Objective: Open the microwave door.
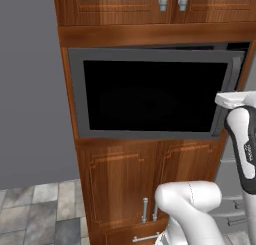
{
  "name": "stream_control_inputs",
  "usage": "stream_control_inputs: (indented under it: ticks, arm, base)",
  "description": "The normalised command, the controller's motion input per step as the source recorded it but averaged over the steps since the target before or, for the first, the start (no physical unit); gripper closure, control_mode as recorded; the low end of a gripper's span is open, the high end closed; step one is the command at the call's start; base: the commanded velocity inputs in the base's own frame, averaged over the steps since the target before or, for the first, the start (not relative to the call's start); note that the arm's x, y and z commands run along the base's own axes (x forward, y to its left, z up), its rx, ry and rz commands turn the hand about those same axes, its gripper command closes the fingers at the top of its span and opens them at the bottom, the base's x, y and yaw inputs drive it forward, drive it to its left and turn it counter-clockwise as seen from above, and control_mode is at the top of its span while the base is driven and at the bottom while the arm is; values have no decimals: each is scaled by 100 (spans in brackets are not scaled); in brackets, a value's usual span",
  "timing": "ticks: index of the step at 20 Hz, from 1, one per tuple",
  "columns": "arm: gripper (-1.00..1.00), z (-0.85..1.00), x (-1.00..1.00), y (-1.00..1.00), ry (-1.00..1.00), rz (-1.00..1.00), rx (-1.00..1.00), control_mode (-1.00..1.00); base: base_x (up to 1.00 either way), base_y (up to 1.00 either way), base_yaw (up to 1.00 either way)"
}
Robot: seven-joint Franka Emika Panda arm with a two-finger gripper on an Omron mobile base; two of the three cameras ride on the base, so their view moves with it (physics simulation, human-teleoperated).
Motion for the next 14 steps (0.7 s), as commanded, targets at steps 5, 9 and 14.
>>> stream_control_inputs:
  ticks: [5,9,14]
  arm:
    - [100,0,-98,-48,-3,7,0,-100]
    - [-100,12,-64,-46,-1,12,0,-100]
    - [-100,24,-61,-81,0,22,5,-100]
  base:
    - [0,0,0]
    - [0,0,0]
    - [0,0,0]
